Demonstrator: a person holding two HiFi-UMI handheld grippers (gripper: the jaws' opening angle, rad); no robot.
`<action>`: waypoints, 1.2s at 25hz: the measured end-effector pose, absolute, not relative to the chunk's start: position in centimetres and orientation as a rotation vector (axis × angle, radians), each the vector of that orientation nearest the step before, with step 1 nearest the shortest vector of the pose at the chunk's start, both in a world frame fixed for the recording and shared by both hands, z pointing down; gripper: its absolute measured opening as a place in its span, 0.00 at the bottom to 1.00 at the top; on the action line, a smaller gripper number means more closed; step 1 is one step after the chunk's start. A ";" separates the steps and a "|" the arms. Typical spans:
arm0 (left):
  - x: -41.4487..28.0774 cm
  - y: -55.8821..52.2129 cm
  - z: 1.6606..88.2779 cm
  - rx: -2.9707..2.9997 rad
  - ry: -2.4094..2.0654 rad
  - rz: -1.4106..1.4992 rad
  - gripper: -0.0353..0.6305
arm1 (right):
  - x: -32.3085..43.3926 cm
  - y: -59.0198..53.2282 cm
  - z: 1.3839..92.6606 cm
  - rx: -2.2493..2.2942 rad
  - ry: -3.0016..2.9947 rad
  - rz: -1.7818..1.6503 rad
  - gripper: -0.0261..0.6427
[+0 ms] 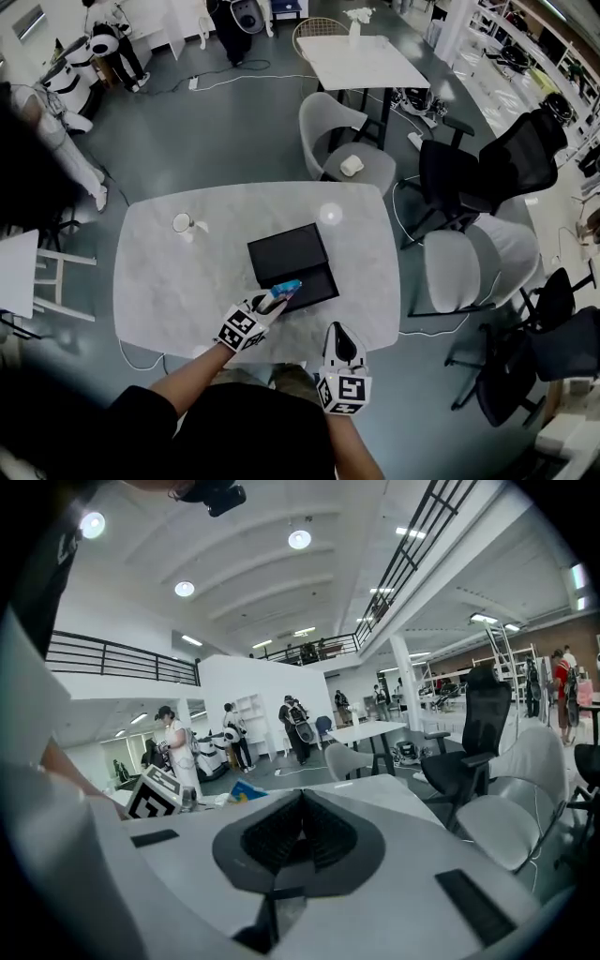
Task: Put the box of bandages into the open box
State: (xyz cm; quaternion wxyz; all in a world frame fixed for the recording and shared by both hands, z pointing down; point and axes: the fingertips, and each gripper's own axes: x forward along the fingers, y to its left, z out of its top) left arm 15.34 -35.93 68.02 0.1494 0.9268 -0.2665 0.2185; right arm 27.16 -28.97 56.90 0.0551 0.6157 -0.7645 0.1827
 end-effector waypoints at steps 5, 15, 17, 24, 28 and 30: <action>16.8 -37.2 72.4 2.607 -0.698 0.689 0.18 | 28.8 -30.3 57.1 1.893 -2.282 0.526 0.06; 20.0 -39.0 79.9 2.507 -0.599 1.011 0.18 | 33.2 -28.9 59.9 1.912 -2.148 0.545 0.06; 20.7 -39.1 81.0 2.405 -0.577 1.040 0.18 | 33.8 -28.6 59.9 1.921 -2.140 0.567 0.06; 22.9 -37.6 84.2 2.273 -0.330 1.134 0.19 | 33.9 -28.7 59.1 1.915 -2.169 0.597 0.06; 23.1 -38.1 84.5 2.218 -0.343 1.094 0.28 | 35.6 -27.6 60.2 1.923 -2.131 0.713 0.06; 22.9 -38.9 84.5 2.219 -0.383 1.094 0.38 | 36.4 -27.5 60.2 1.922 -2.130 0.698 0.06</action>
